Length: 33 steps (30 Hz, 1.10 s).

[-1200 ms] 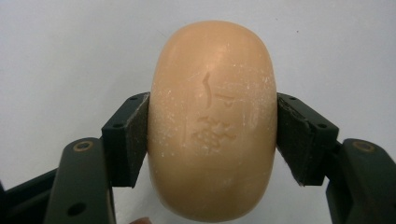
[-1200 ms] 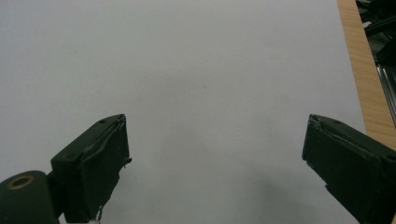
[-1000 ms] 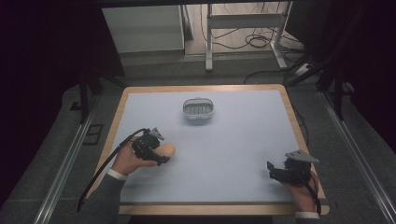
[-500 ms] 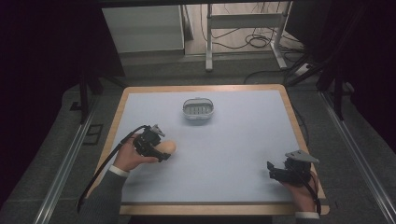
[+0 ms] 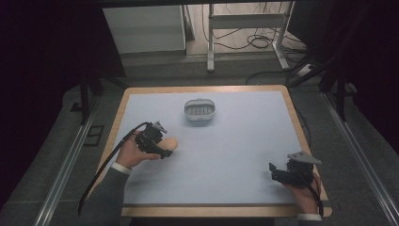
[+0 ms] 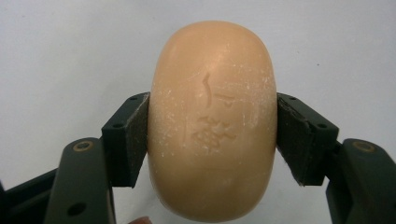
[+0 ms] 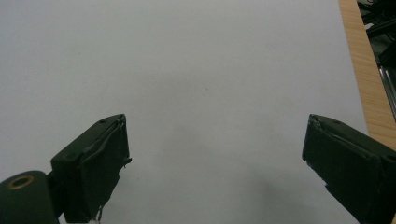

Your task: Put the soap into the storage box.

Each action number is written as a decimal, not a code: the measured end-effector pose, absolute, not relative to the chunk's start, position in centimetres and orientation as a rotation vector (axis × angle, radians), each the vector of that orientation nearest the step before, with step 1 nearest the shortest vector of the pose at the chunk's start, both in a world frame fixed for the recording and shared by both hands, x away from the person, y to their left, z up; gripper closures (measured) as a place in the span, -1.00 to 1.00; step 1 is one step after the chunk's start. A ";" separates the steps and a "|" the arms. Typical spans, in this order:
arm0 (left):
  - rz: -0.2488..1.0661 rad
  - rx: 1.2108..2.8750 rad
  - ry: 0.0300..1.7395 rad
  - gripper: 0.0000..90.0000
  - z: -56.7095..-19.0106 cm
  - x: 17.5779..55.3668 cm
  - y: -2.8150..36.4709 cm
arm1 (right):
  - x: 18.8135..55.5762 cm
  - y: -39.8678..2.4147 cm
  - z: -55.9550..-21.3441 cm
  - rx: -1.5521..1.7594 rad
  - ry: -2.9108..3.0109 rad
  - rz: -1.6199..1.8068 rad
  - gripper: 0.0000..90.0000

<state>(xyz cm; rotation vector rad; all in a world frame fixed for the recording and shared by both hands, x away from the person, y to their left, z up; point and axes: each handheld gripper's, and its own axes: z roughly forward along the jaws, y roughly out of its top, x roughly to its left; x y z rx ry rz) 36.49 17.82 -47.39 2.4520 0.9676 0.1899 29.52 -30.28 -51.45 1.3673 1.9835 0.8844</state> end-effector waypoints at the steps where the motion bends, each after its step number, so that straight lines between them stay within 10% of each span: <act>1: 0.190 2.452 0.968 -0.28 -47.4 36.5 17.8 | 29.5 -30.3 -51.5 1.367 1.984 0.884 -0.84; 33: 0.201 2.432 0.959 -0.28 -46.1 38.6 17.3 | 29.6 -30.4 -51.5 1.366 1.985 0.874 -0.84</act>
